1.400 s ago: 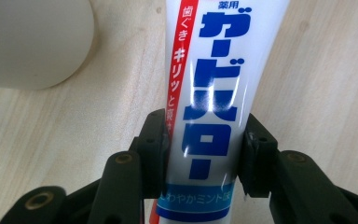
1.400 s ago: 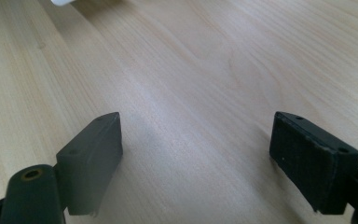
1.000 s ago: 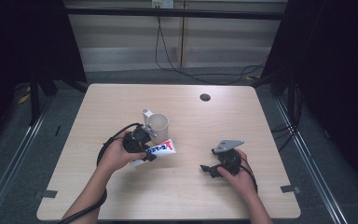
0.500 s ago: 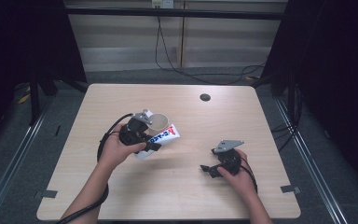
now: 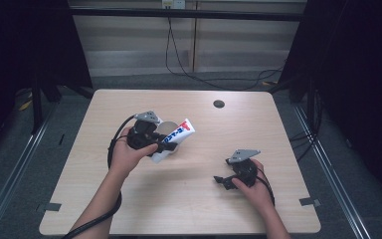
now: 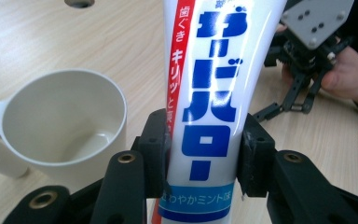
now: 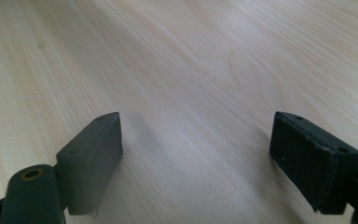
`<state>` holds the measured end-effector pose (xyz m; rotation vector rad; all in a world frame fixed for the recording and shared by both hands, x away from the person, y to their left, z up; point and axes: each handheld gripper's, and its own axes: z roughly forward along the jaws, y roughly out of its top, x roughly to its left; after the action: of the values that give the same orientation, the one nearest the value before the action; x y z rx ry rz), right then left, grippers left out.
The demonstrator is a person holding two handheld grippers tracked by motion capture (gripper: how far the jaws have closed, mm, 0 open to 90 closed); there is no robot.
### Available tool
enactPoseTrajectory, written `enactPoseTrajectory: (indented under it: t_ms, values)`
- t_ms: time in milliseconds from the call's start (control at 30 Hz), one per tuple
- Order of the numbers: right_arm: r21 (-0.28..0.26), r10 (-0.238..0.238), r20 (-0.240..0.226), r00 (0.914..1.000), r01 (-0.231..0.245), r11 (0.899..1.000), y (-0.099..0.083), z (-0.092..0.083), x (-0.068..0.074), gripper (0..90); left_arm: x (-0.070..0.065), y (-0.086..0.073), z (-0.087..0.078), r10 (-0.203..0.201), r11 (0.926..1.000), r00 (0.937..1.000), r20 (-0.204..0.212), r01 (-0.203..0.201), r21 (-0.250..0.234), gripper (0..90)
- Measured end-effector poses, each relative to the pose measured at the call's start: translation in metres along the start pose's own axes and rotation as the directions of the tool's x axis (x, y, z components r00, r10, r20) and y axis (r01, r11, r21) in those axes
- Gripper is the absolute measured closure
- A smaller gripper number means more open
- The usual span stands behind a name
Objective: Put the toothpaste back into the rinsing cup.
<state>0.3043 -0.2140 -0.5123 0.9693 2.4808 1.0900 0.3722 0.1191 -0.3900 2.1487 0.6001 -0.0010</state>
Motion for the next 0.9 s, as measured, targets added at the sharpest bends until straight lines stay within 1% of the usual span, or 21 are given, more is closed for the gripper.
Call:
enactPoseTrajectory:
  t_ms: [33, 100, 133, 200, 233, 267, 300, 333, 367, 467, 567, 700, 767, 800, 833, 900]
  values:
    - [0.0, 0.0, 0.0, 1.0, 0.0, 1.0, 0.0, 0.0, 0.0, 16.7, 0.0, 0.001, 0.0, 0.004, 1.0, 1.0, 0.002, -0.004, -0.001, 61.3]
    - [0.0, -0.001, 0.0, 1.0, 0.001, 1.0, 0.0, 0.0, 0.0, 16.7, 0.0, 0.004, -0.001, 0.0, 0.9997, 1.0, -0.005, 0.0, -0.023, 61.3]
    - [0.0, -0.001, 0.0, 1.0, 0.001, 1.0, 0.0, 0.0, 0.0, 16.7, -0.001, 0.005, -0.001, 0.001, 0.9997, 1.0, -0.01, -0.001, -0.024, 61.3]
    - [0.0, -0.001, 0.0, 1.0, 0.001, 1.0, 0.0, 0.0, 0.0, 16.7, -0.001, 0.007, -0.002, 0.002, 0.9991, 0.9998, -0.019, -0.003, -0.043, 61.4]
    - [0.0, 0.0, 0.001, 1.0, 0.0, 1.0, 0.0, 0.0, 0.0, 16.7, -0.002, 0.009, -0.002, -0.003, 0.9978, 0.9998, -0.022, 0.002, -0.067, 61.5]
    - [0.0, 0.0, 0.001, 1.0, 0.0, 1.0, 0.0, 0.0, 0.0, 16.7, -0.002, 0.009, -0.002, -0.003, 0.9978, 0.9998, -0.022, 0.002, -0.067, 61.5]
    - [0.0, 0.0, 0.001, 1.0, 0.0, 1.0, 0.0, 0.0, 0.0, 16.8, -0.002, 0.01, -0.002, -0.007, 0.9969, 0.9998, -0.021, 0.005, -0.078, 61.5]
    - [0.0, 0.0, 0.001, 1.0, 0.0, 1.0, 0.0, 0.0, 0.0, 16.8, -0.001, 0.011, -0.003, -0.013, 0.9957, 0.9995, -0.028, 0.011, -0.092, 61.5]
    - [0.0, 0.0, 0.0, 1.0, 0.0, 1.0, 0.0, 0.0, 0.0, 16.8, -0.001, 0.012, -0.003, -0.01, 0.9952, 0.9994, -0.033, 0.007, -0.098, 61.5]
    - [0.0, -0.001, 0.0, 1.0, 0.001, 1.0, 0.0, 0.0, 0.0, 16.8, 0.0, 0.014, -0.003, -0.025, 0.9928, 0.9987, -0.044, 0.019, -0.118, 61.6]
    - [0.0, -0.001, 0.0, 1.0, 0.001, 1.0, 0.0, 0.0, 0.0, 16.8, 0.0, 0.017, -0.003, -0.028, 0.9908, 0.9981, -0.055, 0.021, -0.134, 61.7]
    - [0.0, -0.002, 0.001, 1.0, 0.002, 1.0, 0.0, 0.0, 0.0, 16.9, 0.001, 0.02, -0.002, -0.031, 0.9891, 0.9973, -0.066, 0.021, -0.146, 62.0]
    - [-0.003, -0.005, 0.0, 1.0, 0.005, 1.0, 0.0, 0.0, 0.0, 16.9, 0.002, 0.022, -0.002, -0.037, 0.9873, 0.9969, -0.07, 0.026, -0.157, 62.0]
    - [-0.002, -0.004, 0.0, 1.0, 0.004, 1.0, 0.0, 0.0, 0.0, 16.9, 0.002, 0.023, -0.002, -0.042, 0.9847, 0.9964, -0.074, 0.029, -0.172, 62.1]
    - [-0.002, -0.003, 0.0, 1.0, 0.003, 1.0, 0.0, 0.0, 0.0, 16.9, 0.002, 0.024, -0.002, -0.045, 0.9838, 0.996, -0.077, 0.031, -0.176, 62.1]
    - [-0.003, -0.005, 0.0, 1.0, 0.005, 1.0, 0.0, 0.0, 0.0, 16.9, 0.002, 0.024, -0.002, -0.052, 0.9798, 0.9951, -0.084, 0.035, -0.197, 62.1]
